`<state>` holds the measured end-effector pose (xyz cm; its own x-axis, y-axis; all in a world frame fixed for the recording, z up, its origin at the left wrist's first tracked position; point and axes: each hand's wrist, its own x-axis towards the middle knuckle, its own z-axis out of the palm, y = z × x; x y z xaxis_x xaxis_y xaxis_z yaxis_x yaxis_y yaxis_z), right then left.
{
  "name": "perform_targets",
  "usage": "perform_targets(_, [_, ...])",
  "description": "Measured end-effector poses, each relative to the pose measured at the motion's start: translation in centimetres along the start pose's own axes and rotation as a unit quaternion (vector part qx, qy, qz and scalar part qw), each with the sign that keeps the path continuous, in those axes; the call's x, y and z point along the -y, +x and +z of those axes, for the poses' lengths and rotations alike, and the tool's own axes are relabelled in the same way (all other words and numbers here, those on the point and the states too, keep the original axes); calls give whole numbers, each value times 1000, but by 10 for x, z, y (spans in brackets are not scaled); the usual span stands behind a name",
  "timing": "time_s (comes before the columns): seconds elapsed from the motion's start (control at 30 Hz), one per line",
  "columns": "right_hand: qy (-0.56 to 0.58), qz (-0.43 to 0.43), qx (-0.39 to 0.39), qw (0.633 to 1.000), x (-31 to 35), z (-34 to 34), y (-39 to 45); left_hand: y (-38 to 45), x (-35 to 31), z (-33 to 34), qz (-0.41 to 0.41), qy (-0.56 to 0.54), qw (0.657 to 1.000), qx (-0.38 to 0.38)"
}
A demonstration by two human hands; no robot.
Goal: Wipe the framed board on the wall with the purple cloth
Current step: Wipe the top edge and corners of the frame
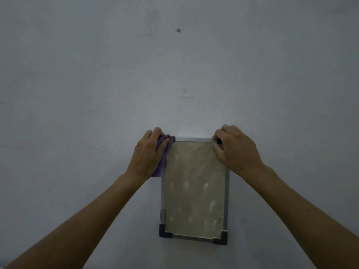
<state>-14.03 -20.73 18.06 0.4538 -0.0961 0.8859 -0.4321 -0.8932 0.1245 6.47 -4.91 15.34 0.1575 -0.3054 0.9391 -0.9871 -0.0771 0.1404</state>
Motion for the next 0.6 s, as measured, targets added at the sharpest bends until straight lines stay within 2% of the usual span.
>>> perform_targets(0.17, [7, 11, -13, 1000, 1, 8, -4, -33, -8, 15, 56, 41, 997, 27])
perform_targets(0.23, [10, 14, -20, 1000, 0, 9, -3, -24, -9, 11, 55, 36, 998, -8])
perform_targets(0.3, [11, 14, -23, 1000, -1, 9, -2, -8, -8, 5, 24, 26, 996, -79])
perform_targets(0.37, [10, 16, -26, 999, -1, 10, -2, 4, -5, 1, 9, 21, 995, -98])
perform_targets(0.53, [8, 20, -28, 999, -3, 13, -1, -11, 3, -3, 153, 71, 984, 50])
perform_targets(0.6, [12, 17, -27, 999, -4, 12, 0, -8, 7, -8, 181, 96, 977, 62])
